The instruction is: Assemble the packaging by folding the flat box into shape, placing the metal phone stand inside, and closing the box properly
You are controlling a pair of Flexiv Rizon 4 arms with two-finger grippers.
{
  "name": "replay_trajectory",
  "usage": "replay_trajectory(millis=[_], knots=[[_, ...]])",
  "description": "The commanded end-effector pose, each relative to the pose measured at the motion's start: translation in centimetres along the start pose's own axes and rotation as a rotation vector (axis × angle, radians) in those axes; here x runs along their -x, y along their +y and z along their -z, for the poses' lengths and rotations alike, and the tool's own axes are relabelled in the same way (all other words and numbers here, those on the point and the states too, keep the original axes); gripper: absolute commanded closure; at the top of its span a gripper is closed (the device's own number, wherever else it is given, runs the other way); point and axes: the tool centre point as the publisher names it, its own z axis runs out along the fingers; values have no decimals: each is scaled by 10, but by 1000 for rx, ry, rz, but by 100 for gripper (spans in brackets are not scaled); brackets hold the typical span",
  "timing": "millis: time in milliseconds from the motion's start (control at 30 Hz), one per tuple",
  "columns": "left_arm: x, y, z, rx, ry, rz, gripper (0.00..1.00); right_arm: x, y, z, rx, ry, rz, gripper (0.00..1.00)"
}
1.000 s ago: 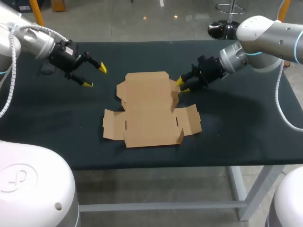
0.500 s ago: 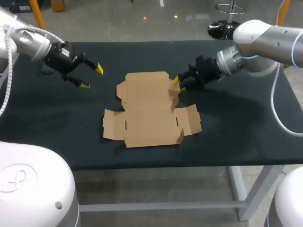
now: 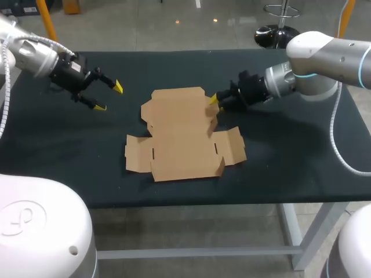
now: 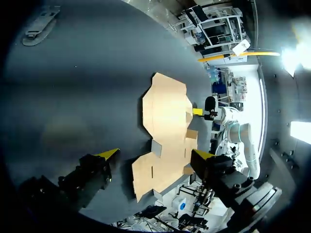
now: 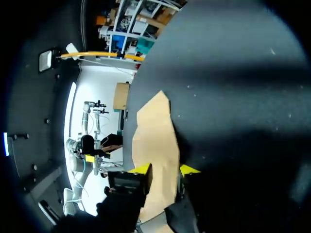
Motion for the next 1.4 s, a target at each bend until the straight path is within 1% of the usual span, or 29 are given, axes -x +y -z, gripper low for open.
replay_trajectory(millis=[33, 67, 133, 200, 267, 567, 733, 800, 1267, 1300, 1367, 1400], knots=[[0, 4, 2, 2, -4, 2, 0, 1, -1, 0, 10, 23, 15, 72], [0, 4, 2, 4, -5, 2, 0, 0, -1, 0, 17, 27, 20, 75], [0, 5, 2, 8, -7, 2, 0, -2, -2, 1, 22, 37, 28, 87], [0, 6, 2, 12, -7, 1, 0, -4, -2, 2, 31, 44, 34, 95], [0, 6, 2, 18, -8, -1, 0, -6, -3, 3, 37, 47, 42, 100], [-3, 6, -4, 54, -2, -24, 0, -15, -7, 12, 62, 67, 74, 100], [-7, 6, -12, 45, 9, -92, 0, -23, -10, 19, 73, 99, 106, 100], [-9, 4, -15, 16, 3, -81, 0, -27, -12, 23, 76, 116, 117, 100], [-9, 4, -15, 16, 3, -81, 0, -27, -12, 23, 76, 116, 117, 100], [-8, 3, -21, 7, 50, -120, 0, -27, -12, 23, 76, 116, 117, 100], [-9, 1, -25, -8, 68, -166, 0, -31, -12, 23, 98, 147, 144, 100], [-8, -1, -26, -15, 96, -196, 0, -36, -13, 25, 110, 141, 172, 100]])
